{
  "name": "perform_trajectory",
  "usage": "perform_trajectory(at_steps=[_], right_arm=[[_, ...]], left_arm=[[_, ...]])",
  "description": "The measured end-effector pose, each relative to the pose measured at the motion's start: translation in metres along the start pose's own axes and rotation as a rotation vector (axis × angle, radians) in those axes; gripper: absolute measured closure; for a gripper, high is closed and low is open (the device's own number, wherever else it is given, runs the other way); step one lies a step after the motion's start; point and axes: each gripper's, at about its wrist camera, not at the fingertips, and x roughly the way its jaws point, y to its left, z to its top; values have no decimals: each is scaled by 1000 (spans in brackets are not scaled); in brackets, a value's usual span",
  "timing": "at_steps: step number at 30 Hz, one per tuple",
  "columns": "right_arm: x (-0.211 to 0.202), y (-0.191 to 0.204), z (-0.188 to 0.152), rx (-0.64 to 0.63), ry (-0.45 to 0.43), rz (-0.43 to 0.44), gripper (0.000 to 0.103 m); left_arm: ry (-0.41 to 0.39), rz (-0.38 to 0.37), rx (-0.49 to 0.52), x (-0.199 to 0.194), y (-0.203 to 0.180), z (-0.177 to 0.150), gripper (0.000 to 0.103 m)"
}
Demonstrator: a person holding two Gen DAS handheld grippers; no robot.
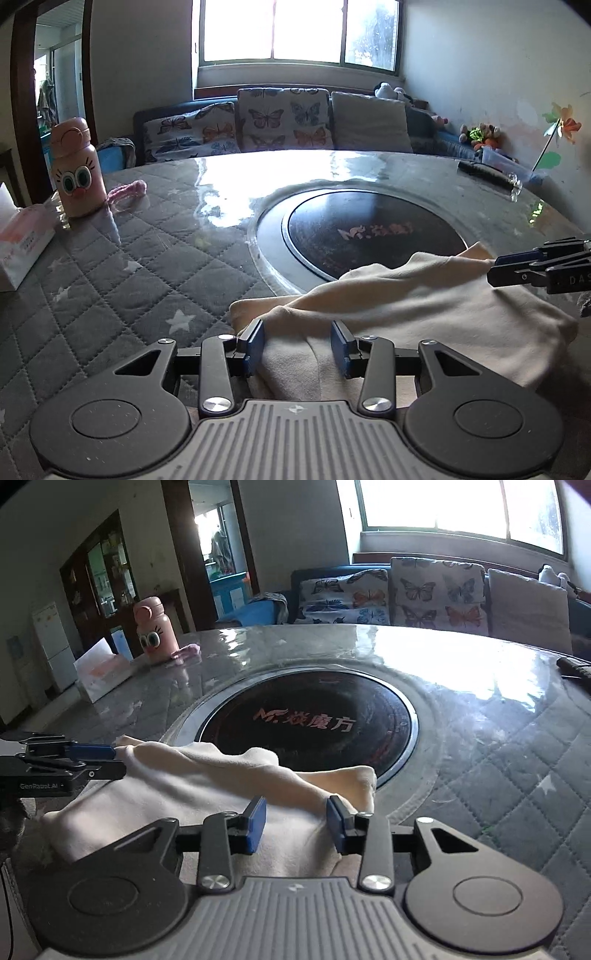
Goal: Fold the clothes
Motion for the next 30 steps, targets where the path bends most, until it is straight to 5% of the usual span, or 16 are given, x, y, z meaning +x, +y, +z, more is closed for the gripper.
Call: perform_trajectory(at_steps=[6,19,26,30], right_arm=[[-12,-5,-6,28,-10,-20,54],[-12,-21,-17,148,-1,-26,48],[-9,-22,-21,177,-4,-16,50],[-9,-22,-21,193,-1,2,63]], left_arm=[[7,20,-71,-16,9,-8,57],[47,34,-216,-29,14,-21,49],[64,37,-240,-24,16,-22,47],[68,29,-250,-22,17,-22,48]])
